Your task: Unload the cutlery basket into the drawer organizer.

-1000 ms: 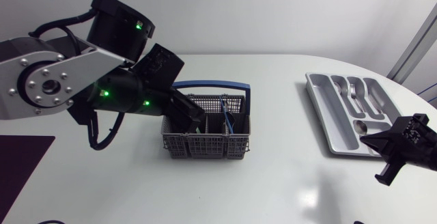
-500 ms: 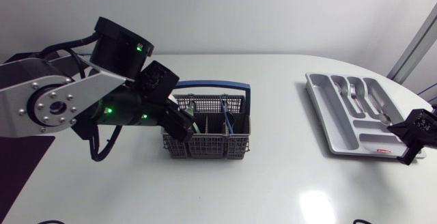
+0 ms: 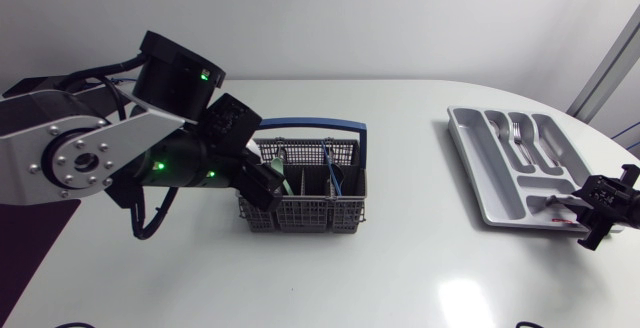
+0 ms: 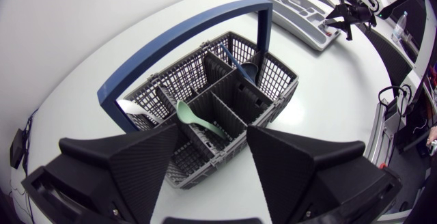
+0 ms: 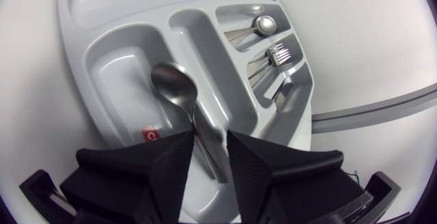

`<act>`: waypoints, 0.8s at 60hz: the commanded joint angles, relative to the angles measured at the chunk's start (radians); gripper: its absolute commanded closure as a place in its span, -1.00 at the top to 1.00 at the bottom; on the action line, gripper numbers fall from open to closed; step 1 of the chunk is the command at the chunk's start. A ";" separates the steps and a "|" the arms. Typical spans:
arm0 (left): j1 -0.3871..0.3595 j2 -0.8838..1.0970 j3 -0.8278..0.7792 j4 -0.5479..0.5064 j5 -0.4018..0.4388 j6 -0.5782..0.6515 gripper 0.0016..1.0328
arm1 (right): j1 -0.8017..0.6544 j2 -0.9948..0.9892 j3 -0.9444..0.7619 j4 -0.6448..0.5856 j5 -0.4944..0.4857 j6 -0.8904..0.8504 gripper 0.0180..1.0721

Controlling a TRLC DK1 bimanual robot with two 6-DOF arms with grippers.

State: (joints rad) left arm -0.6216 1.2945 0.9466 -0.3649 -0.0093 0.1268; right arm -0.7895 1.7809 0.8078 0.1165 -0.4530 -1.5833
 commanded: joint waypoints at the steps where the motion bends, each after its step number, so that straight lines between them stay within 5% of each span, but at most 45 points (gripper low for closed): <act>1: 0.011 -0.008 -0.028 0.003 -0.008 -0.019 0.38 | -0.010 -0.005 -0.027 0.012 0.010 -0.038 0.27; 18: 0.033 0.011 -0.016 0.001 -0.006 -0.046 0.38 | -0.017 -0.167 -0.055 -0.015 0.013 0.074 0.71; 48: 0.062 0.114 0.044 -0.009 -0.006 -0.131 0.25 | 0.139 -0.472 -0.070 -0.445 0.013 0.505 0.79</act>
State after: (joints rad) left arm -0.5690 1.3777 0.9588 -0.3679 -0.0093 0.0216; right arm -0.6926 1.3811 0.7731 -0.2947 -0.4431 -1.1599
